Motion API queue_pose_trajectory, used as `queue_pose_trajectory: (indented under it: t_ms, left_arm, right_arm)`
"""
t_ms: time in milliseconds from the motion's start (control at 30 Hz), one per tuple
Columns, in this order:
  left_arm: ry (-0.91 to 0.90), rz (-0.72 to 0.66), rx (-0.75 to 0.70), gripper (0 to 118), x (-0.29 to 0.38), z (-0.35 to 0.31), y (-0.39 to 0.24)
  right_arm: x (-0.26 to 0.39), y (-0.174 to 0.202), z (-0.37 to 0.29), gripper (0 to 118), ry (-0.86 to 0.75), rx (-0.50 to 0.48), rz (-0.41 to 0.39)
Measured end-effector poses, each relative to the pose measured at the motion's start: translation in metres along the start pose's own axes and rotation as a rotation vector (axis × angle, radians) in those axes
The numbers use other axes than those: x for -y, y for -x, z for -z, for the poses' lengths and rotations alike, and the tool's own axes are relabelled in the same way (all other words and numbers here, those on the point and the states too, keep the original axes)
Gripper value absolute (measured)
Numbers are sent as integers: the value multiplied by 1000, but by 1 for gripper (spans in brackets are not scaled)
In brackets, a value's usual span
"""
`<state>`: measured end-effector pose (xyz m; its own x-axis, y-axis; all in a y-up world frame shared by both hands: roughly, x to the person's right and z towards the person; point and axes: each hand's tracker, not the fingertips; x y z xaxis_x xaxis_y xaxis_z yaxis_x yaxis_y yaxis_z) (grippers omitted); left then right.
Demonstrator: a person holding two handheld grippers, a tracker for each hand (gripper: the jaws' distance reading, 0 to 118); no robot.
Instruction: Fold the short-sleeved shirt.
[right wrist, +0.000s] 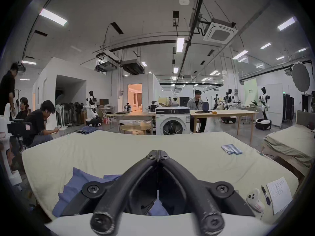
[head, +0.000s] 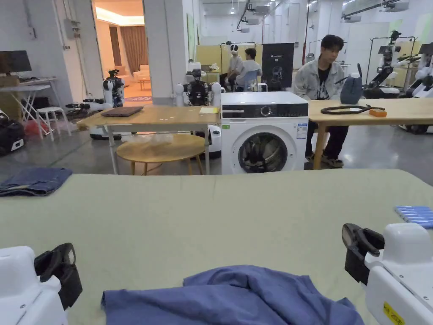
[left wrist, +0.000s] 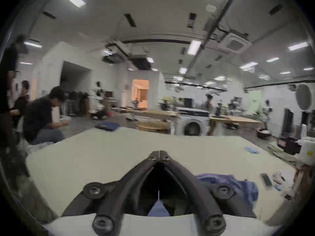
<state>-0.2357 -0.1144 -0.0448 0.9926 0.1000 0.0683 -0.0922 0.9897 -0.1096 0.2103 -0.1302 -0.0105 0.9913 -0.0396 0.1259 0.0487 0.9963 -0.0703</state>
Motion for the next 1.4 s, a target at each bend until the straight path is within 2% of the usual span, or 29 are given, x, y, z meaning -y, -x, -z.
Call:
queue_pose_trajectory:
  t_ms: [167,233,267,300,333,367,400,433,500,567,600,667,700,733,767,800,833,867,900,933,1067,1200,1267,1300,1333,1367,1400]
  left_arm:
    - [219,-8,60,0,15,4,17]
    - [447,-9,108,1,33,19,18]
    - [561,-10,146,24,48,26,17]
    - [673,-12,155,60,72,35,13]
    - [750,-8,135,105,85,40,11]
    - [868,-5,127,113,110,48,7]
    - [978,-3,143,111,135,54,3]
    - [1013,-8,164,111,151,57,-1]
    - [1101,42,110,109,178,61,-15]
    - [1146,113,84,107,194,67,-27]
    - [1144,172,49,100,198,61,-35]
    - [1094,271,38,98,193,59,-46]
    - [1097,263,46,92,189,60,-49]
    - [1099,255,55,75,184,53,-53]
    - [1086,261,61,56,178,50,-57]
    - [1050,272,79,27,174,48,-60]
    - [1023,258,132,2,173,46,-62]
    - [1029,267,127,2,173,41,-66]
    - [1027,302,114,2,175,41,-70]
    - [1021,322,112,2,176,40,-69]
    - [1057,184,120,2,176,39,-54]
    - [1064,164,116,2,175,40,-52]
    - [1068,172,111,2,177,41,-56]
    - [1072,177,109,2,178,41,-57]
    - [1074,181,109,2,179,42,-57]
    - [1075,182,107,2,179,42,-57]
    - [1076,181,105,2,180,42,-58]
  right_arm:
    - [8,5,6,0,38,-22,-8]
    - [15,2,6,0,75,-30,13]
    - [19,1,7,0,92,-27,18]
    - [24,-1,7,0,108,-19,21]
    - [28,-3,7,0,121,-16,26]
    - [34,-5,7,0,144,-15,39]
    - [39,-8,5,0,161,-13,46]
    - [44,-9,3,0,171,-10,45]
    - [53,-13,0,0,207,4,31]
    - [60,-18,-3,0,240,11,16]
    - [63,-21,-4,0,251,18,9]
    - [69,-26,-6,0,276,34,-7]
    - [73,-29,-7,0,293,43,-17]
    - [77,-33,-6,1,318,52,-34]
    - [82,-40,-1,13,376,63,-47]
    - [86,-46,5,40,430,77,-56]
    - [92,-54,14,89,506,100,-61]
    - [99,-64,24,118,579,119,-65]
    - [106,-73,24,118,616,151,-78]
    - [112,-78,29,118,649,131,-64]
    - [133,-104,54,118,789,173,-109]
    - [154,-105,87,115,891,126,-174]
    - [163,-99,98,101,925,89,-194]
    - [169,-96,103,88,938,72,-195]
    - [174,-95,107,72,965,56,-170]
    - [179,-96,111,70,988,8,-95]
    - [178,-95,111,60,959,52,-88]
